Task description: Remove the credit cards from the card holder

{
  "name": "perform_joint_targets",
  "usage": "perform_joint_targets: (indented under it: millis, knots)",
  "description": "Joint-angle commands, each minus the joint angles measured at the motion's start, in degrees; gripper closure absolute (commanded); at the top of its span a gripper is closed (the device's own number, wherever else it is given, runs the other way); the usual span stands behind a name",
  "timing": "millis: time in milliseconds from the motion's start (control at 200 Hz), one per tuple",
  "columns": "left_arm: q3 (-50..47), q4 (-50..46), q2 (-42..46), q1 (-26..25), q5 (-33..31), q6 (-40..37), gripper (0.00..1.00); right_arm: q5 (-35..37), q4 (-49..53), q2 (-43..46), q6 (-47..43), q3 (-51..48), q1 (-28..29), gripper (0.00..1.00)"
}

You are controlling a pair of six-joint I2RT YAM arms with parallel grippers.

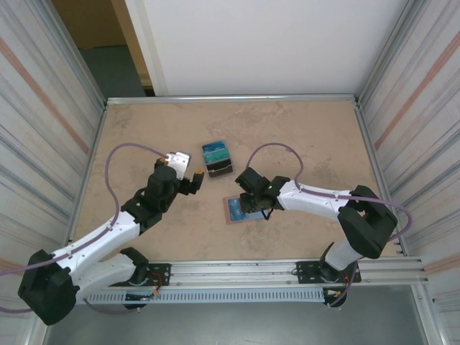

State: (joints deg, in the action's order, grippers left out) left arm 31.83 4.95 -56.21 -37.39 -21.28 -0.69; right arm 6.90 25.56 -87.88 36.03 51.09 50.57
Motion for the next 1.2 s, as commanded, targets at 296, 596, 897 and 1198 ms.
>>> perform_joint_targets:
  millis: [296, 596, 897, 1198]
  knots:
    - [2.2, 2.1, -7.6, -9.1, -3.6, -3.9, 0.01, 0.0, 1.7, 6.7, 5.4, -6.1, -5.8, 0.62]
    - [1.0, 5.5, -16.4, -17.3, -4.3, -3.7, 0.01, -1.2, 1.7, 11.9, 6.9, -8.6, -9.2, 0.65]
    - [1.7, 8.7, -24.0, -18.8, -3.6, -1.7, 0.01, -3.0, 2.0, 19.3, 8.0, -9.4, -11.7, 0.7]
    - [2.4, 9.9, -28.9, -18.9, -3.8, -0.1, 0.01, -11.4, -2.9, 19.6, 8.8, -9.0, -10.7, 0.68]
